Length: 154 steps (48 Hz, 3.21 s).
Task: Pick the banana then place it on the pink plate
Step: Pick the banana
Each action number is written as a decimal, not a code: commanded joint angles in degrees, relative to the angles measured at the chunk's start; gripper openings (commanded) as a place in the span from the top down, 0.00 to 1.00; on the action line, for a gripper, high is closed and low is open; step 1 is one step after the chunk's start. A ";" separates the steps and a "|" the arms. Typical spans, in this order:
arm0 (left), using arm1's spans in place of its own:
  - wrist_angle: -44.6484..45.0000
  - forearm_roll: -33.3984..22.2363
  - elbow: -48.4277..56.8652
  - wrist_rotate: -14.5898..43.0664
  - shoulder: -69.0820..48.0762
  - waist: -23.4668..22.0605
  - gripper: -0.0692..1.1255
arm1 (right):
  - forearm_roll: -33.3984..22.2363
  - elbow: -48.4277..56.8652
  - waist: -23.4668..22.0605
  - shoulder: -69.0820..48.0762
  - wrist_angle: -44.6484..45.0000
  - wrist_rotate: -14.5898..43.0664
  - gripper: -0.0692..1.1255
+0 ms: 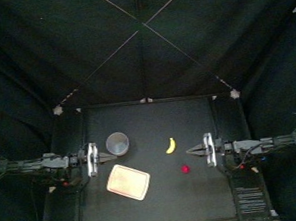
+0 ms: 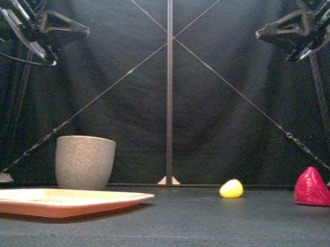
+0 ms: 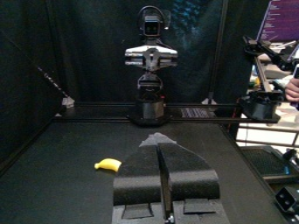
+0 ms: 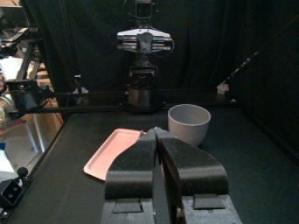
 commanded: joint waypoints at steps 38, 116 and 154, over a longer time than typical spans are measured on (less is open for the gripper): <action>-3.78 -6.33 -0.88 -0.09 0.97 0.26 0.94 | 1.32 -4.66 -7.12 24.26 -5.10 0.09 0.17; -4.13 -6.15 0.35 0.09 0.88 6.94 0.94 | -18.63 -23.03 -12.92 50.10 33.22 -15.47 0.12; -4.22 -6.33 0.88 -0.09 0.26 8.26 0.94 | -12.30 -23.38 -13.71 55.02 35.77 -15.47 0.30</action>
